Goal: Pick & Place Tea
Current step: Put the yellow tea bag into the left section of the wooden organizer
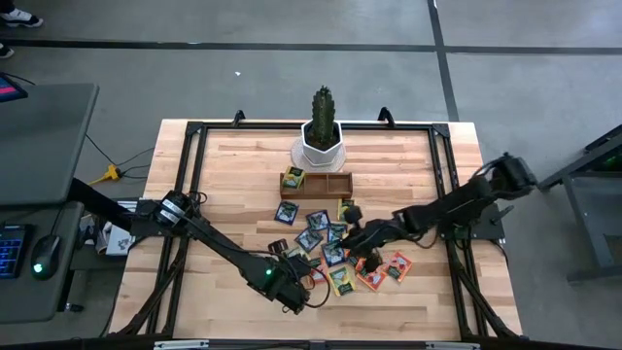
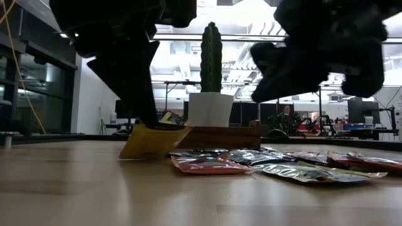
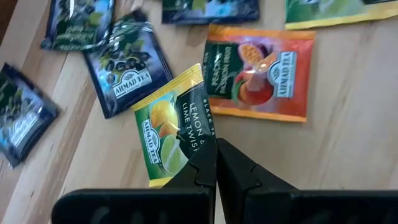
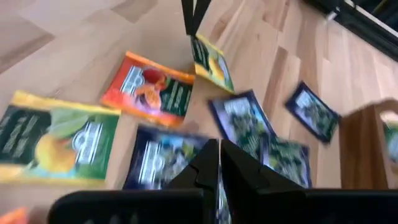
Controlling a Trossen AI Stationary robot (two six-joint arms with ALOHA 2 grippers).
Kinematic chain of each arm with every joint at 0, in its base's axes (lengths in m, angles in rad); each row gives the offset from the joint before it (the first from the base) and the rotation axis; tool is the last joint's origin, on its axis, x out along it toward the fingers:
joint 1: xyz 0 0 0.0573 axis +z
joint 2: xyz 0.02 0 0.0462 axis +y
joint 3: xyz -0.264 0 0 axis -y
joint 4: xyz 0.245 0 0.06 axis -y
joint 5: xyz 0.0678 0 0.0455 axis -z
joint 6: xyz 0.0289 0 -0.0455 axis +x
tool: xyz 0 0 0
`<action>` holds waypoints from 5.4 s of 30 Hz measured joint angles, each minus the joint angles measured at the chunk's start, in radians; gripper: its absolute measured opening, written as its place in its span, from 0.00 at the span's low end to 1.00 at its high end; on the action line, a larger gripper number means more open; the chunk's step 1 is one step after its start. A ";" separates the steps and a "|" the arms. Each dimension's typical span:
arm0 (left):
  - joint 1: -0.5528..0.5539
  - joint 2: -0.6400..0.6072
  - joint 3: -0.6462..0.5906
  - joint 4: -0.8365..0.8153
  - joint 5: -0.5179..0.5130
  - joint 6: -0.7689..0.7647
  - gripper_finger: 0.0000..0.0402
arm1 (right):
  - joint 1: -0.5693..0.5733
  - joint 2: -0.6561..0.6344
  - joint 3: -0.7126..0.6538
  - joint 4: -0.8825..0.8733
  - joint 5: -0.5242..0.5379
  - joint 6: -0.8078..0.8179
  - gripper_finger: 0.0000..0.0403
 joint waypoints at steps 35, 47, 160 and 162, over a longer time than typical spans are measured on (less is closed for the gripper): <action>0.011 -0.001 0.000 0.121 -0.001 0.115 0.00 | 0.005 0.229 0.196 0.030 -0.142 -0.178 0.43; 0.038 -0.023 0.001 0.149 0.000 0.178 0.00 | 0.009 0.228 0.195 -0.007 -0.164 -0.178 0.40; 0.276 -0.378 0.000 -0.088 -0.193 0.534 0.40 | -0.207 -0.229 0.535 -0.786 -0.259 0.483 0.00; 0.275 -0.378 0.000 -0.077 -0.189 0.535 0.41 | -0.206 -0.229 0.554 -0.823 -0.271 0.448 0.00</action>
